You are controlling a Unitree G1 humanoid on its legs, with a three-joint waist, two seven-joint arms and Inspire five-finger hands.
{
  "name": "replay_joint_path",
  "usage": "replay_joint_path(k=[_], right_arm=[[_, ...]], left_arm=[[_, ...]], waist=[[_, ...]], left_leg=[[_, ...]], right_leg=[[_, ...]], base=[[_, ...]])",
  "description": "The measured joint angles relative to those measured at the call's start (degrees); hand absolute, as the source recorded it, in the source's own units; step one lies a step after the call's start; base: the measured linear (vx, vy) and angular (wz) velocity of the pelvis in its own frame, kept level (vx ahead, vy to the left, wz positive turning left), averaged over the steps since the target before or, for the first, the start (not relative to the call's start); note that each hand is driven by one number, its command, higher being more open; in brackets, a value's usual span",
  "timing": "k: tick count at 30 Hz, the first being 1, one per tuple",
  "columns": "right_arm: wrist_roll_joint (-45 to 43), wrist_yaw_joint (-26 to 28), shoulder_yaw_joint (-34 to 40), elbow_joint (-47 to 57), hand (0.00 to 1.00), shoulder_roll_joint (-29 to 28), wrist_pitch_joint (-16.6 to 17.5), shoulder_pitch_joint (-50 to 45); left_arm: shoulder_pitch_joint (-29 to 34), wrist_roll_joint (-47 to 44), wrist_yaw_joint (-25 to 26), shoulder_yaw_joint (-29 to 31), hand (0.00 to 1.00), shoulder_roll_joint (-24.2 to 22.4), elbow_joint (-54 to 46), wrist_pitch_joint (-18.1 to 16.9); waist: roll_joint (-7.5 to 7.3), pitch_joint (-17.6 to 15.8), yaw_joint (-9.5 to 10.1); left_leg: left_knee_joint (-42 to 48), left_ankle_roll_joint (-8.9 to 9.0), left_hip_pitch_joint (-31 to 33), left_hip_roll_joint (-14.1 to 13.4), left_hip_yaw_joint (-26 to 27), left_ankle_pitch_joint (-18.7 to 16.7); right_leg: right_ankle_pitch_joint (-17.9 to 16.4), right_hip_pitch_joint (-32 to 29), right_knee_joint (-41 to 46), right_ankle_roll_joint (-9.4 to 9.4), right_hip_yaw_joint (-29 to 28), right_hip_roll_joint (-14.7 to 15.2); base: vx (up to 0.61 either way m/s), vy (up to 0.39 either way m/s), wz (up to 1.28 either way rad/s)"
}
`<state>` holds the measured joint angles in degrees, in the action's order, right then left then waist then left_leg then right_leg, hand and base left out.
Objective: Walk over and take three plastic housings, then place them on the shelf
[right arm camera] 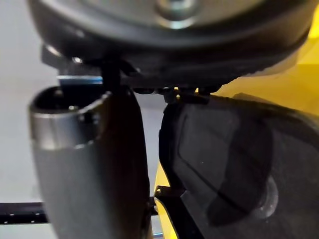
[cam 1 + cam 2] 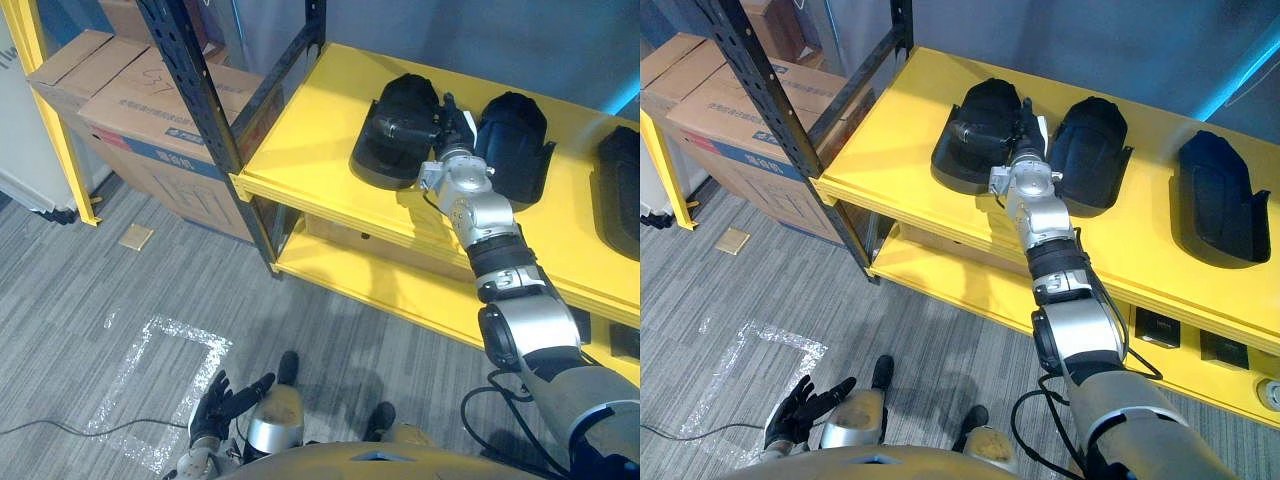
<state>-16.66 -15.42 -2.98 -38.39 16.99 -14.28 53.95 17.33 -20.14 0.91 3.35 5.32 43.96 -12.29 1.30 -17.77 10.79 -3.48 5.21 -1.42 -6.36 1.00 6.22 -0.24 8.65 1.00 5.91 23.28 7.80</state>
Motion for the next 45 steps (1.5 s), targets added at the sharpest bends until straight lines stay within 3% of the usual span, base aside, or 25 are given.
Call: replay_joint_path(k=[16, 20, 24, 25, 26, 29, 32, 35, 40, 45], right_arm=[[-0.52, -1.00, -2.16, 0.01, 1.00, 0.00, -0.04, 1.11], [-0.49, -2.59, -2.13, 0.48, 1.00, 0.00, 2.55, 1.09], [2.23, -3.55, -2.07, 10.98, 1.00, 0.00, 5.08, -1.42], [4.68, -3.42, -2.34, 19.58, 1.00, 0.00, 7.31, -4.55], [6.06, -1.85, -2.78, 25.88, 1.00, 0.00, 9.41, -6.91], [7.20, 3.77, -5.37, 38.41, 1.00, 0.56, 11.45, -11.98], [6.38, 13.68, -9.95, 46.37, 1.00, 3.36, 11.11, -18.91], [2.18, 23.65, -14.54, 47.90, 1.00, 6.47, 8.66, -24.80], [-0.60, 35.80, -17.48, 48.05, 1.00, 11.83, 3.77, -32.94], [-4.57, 37.27, -16.50, 48.05, 1.00, 14.29, 5.40, -34.83]], left_arm=[[-0.12, 0.05, 0.35, 0.00, 1.00, 0.11, -0.50, 0.06], [-0.11, 0.26, 0.31, 0.56, 1.00, 0.10, -0.49, 0.03], [-0.12, 0.29, 0.25, 1.12, 1.00, 0.07, -0.21, 0.03], [-0.10, 0.31, 0.19, 1.67, 1.00, -0.02, 0.08, 0.02], [-0.07, 0.40, 0.16, 2.27, 1.00, -0.02, 0.58, -0.13], [0.12, 0.63, 0.14, 4.34, 1.00, 0.14, 2.39, -0.14], [0.24, 1.80, 0.14, 6.39, 1.00, 0.58, 4.45, -0.24], [0.14, 2.74, -0.07, 6.56, 1.00, 1.60, 5.19, -0.49], [-0.02, 2.45, 0.66, 6.86, 1.00, 1.60, 6.18, -0.47], [0.28, 4.74, 2.10, 6.98, 1.00, 1.75, 7.20, -0.47]], waist=[[-0.92, -0.53, 0.25], [-0.96, -0.53, 0.09], [-1.16, -0.47, -0.09], [-1.46, -0.38, -0.15], [-1.91, -0.12, -0.79], [-3.39, 0.76, -3.28], [-5.33, 2.44, -5.00], [-7.04, 3.59, -6.39], [-7.45, 4.85, -6.44], [-7.19, 6.47, -6.89]], left_leg=[[-0.06, 0.14, 0.01, -0.21, 0.00, 0.09], [-0.87, 0.29, -0.16, -0.31, 0.10, 0.25], [-1.22, 0.31, -0.45, -0.36, 0.92, 0.28], [-1.23, 0.38, -1.01, -0.42, 1.66, 0.26], [-1.24, 0.39, -1.24, -0.46, 2.17, 0.19], [-1.27, 0.45, -1.97, -0.65, 3.69, -0.19], [-1.32, 0.72, -3.17, -1.10, 5.65, -1.14], [-1.39, 0.86, -3.46, -1.36, 6.64, -1.30], [-1.45, 0.85, -3.05, -1.13, 7.06, -1.46], [-1.57, 0.80, -2.55, -1.18, 7.13, -1.48]], right_leg=[[-0.11, 0.16, -0.05, -0.19, 0.09, -0.10], [-0.10, -0.11, -0.08, -0.18, 0.01, -0.32], [-0.07, -0.51, -0.20, -0.19, -0.85, -0.75], [-0.07, -0.42, -0.27, -0.19, -1.70, -0.77], [-0.08, -0.41, -0.39, -0.19, -2.19, -0.80], [-0.07, -0.44, -0.61, -0.19, -3.47, -0.89], [-0.10, -0.52, -0.64, -0.24, -5.60, -1.00], [-0.11, -0.78, -0.56, -0.25, -6.42, -1.09], [0.01, -1.77, -0.07, -0.10, -7.03, -1.07], [0.02, -2.55, 0.01, -0.09, -7.48, -1.06]], base=[[0.00, 0.000, 0.00], [0.00, 0.000, 0.00], [0.01, -0.002, -0.12], [0.04, -0.011, -0.25], [0.04, -0.013, -0.26], [0.03, -0.013, -0.27], [0.01, -0.003, -0.37], [-0.02, 0.001, -0.14], [-0.01, 0.003, -0.04], [0.00, -0.002, -0.03]])
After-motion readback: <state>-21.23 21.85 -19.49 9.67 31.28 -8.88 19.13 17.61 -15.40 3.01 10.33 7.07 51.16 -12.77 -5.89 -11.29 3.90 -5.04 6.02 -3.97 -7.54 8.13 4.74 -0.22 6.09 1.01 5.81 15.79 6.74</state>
